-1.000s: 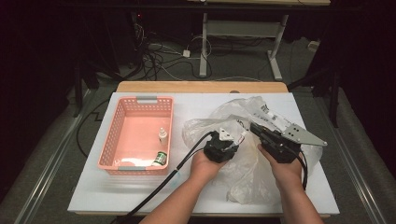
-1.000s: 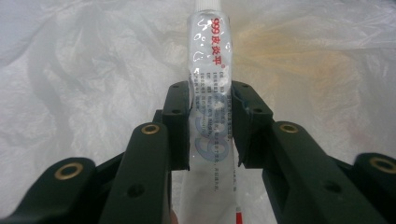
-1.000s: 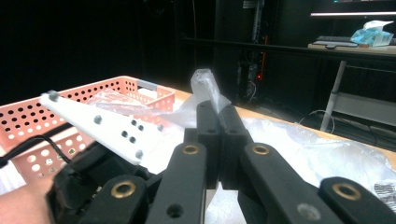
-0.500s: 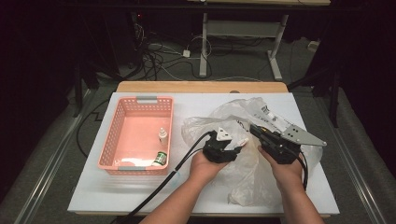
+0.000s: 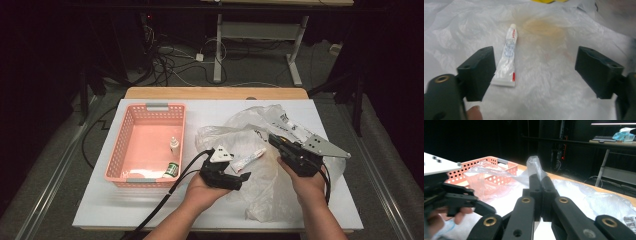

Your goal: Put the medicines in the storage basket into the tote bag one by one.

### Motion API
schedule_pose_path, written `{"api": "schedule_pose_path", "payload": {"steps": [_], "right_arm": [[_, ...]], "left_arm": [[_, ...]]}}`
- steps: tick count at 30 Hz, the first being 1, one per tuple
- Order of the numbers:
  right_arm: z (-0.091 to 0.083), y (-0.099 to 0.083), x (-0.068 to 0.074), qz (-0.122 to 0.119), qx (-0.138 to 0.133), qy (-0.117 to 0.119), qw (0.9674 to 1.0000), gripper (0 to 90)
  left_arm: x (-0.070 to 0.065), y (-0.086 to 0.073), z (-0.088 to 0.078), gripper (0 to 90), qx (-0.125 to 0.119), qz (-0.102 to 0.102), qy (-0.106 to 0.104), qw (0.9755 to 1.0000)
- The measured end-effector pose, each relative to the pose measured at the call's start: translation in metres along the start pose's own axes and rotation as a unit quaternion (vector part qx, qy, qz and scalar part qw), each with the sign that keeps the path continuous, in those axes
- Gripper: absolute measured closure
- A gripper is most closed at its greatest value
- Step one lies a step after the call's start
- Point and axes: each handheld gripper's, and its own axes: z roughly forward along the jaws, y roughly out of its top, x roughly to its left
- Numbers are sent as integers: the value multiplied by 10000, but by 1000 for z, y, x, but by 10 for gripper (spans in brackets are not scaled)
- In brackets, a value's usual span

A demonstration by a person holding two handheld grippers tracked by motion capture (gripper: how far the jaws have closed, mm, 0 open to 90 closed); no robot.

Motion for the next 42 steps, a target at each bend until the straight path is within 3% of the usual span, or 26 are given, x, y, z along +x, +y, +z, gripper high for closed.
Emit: {"api": "schedule_pose_path", "payload": {"steps": [4, 8, 10, 20, 26, 32, 37, 42], "right_arm": [[1, -1, 0, 5, 17, 7, 10000, 900], [1, -1, 1, -14, 25, -8, 10000, 900], [1, 0, 0, -4, 11, 0, 10000, 900], [-1, 0, 0, -16, -6, -52, 10000, 900], [-2, 0, -1, -11, -4, -69, 10000, 900], [0, 0, 0, -59, 33, -44, 10000, 900], [0, -1, -1, -23, 20, -71, 10000, 900], [0, -1, -2, -26, 19, -65, 10000, 900]], "left_arm": [[2, -6, -16, 138, -128, -117, -34, 9998], [1, -6, -27, 0, -53, -140, 62, 9999], [-2, -7, -33, 0, -87, -62, 182, 9998], [2, -16, -63, 0, 26, -51, 361, 9993], [12, -27, -83, 0, -86, -286, 427, 9986], [21, -38, -101, 0, -114, -344, 743, 9966], [34, -47, -116, 0, -259, -558, 949, 9936], [46, -54, -126, 0, -241, -698, 1180, 9903]]}}
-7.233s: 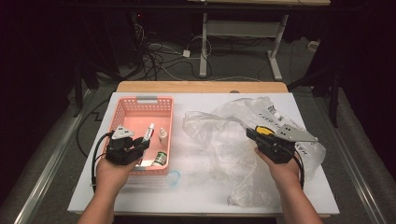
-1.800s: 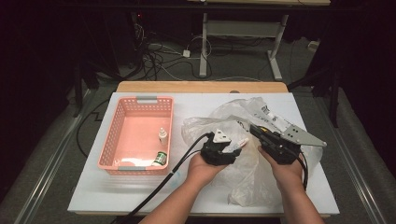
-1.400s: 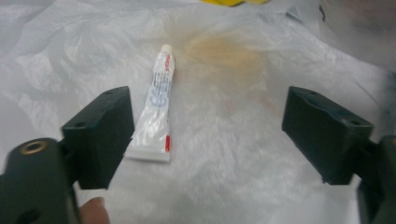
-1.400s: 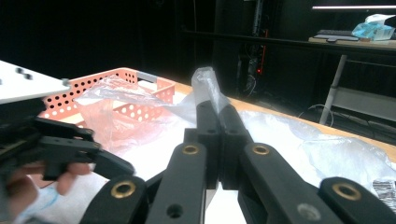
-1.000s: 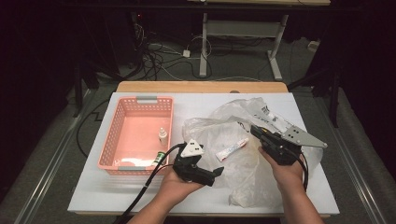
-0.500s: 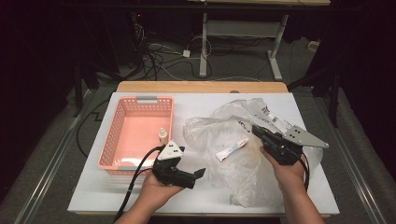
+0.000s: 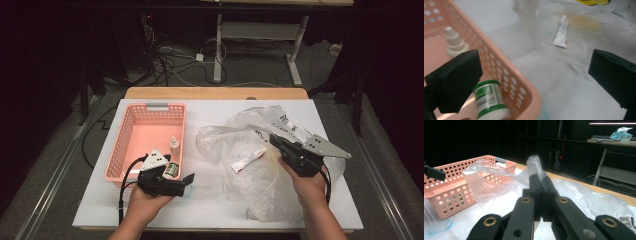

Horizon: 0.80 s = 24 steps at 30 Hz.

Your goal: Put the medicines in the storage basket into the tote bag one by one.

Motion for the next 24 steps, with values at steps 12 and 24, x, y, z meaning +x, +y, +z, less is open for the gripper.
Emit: {"api": "schedule_pose_path", "payload": {"steps": [12, 24], "right_arm": [[-3, 1, -2, 13, -33, -33, 10000, 900], [-4, 1, -3, 9, -46, -45, 10000, 900]], "left_arm": [[30, -7, -17, 0, -11, -319, 440, 9985], [48, -12, -24, 0, 39, -583, 599, 9965]]}}
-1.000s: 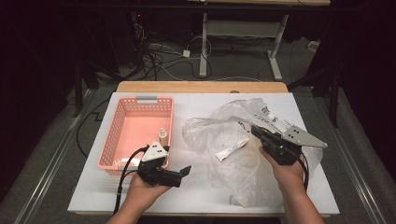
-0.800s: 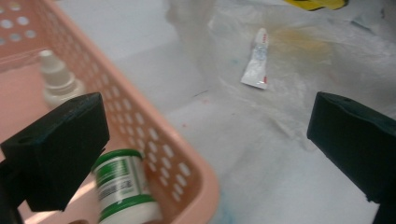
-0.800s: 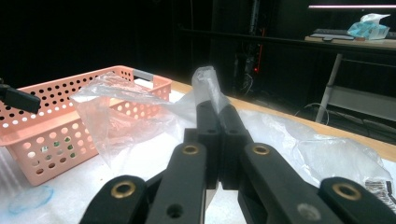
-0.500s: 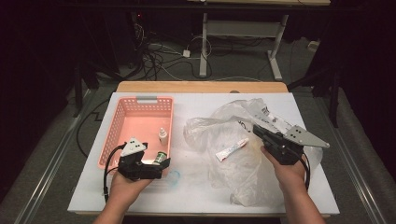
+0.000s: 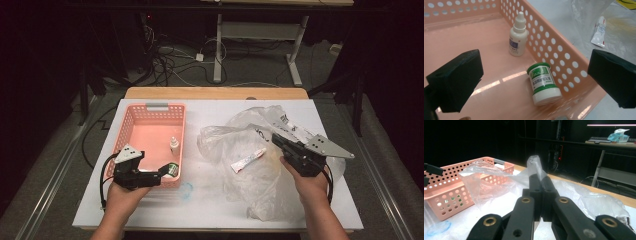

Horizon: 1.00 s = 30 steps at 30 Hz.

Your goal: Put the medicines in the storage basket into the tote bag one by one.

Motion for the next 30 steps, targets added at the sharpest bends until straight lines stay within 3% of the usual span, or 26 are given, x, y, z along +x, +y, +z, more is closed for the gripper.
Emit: {"api": "schedule_pose_path", "payload": {"steps": [11, 14, 22, 26, 30], "right_arm": [[1, -1, 3, -21, 3, -5, 10000, 900], [1, 0, 3, -30, 6, -13, 10000, 900], [1, -1, 1, 25, 12, -22, 10000, 900], [0, 0, 0, 29, 0, -35, 10000, 900], [-1, 0, 0, 62, -21, -51, 10000, 900]], "left_arm": [[-4, 2, 1, 2, 8, 83, -89, 9999], [-5, 5, 2, 1, 95, 10, -157, 9998], [-3, 17, 8, 0, 614, -47, -57, 9981], [1, 20, 17, 0, 851, -213, -117, 9961], [1, 24, 22, 0, 1097, -219, -96, 9937]]}}
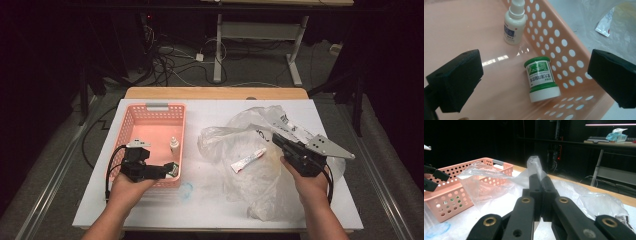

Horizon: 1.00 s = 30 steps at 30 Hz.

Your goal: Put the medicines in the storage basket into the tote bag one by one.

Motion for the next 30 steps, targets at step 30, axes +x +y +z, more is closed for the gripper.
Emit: {"api": "schedule_pose_path", "payload": {"steps": [30], "right_arm": [[-8, 2, -1, 45, -71, -11, 10000, 900]], "left_arm": [[-1, 37, 42, 335, 2401, 56, -13, 9707]]}}
